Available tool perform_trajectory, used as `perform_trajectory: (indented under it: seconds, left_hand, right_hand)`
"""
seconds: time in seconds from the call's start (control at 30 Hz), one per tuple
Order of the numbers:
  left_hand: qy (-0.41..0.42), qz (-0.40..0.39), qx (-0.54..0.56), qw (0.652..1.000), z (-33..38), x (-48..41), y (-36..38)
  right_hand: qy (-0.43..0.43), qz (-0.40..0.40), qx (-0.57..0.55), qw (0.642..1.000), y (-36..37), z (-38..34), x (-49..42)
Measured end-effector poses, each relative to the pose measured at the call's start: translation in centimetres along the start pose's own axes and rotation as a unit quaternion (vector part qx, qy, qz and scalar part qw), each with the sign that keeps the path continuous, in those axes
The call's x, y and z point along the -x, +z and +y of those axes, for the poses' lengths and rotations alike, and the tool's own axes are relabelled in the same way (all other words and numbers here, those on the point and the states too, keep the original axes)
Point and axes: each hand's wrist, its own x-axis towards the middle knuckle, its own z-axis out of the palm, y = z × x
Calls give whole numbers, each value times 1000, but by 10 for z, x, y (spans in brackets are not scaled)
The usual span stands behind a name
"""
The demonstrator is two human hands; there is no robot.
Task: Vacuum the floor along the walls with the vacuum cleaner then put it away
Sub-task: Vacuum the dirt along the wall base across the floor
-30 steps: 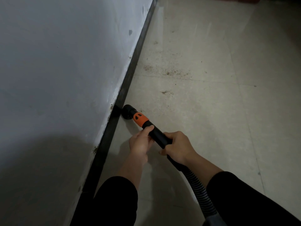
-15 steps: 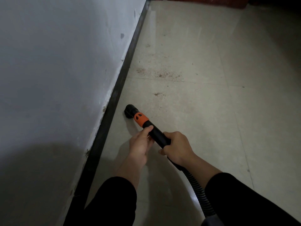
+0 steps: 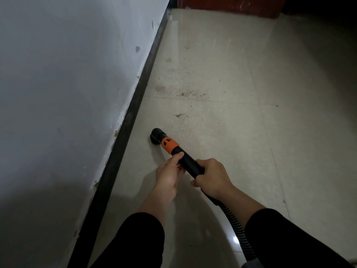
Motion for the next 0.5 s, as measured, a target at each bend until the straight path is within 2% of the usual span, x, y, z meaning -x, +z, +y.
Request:
perform_trajectory:
  seconds: [0.5]
  left_hand:
    - [-23,-20,2,1000,-21,12,29]
  right_hand:
    - [27,10,2,1000,-29,22,15]
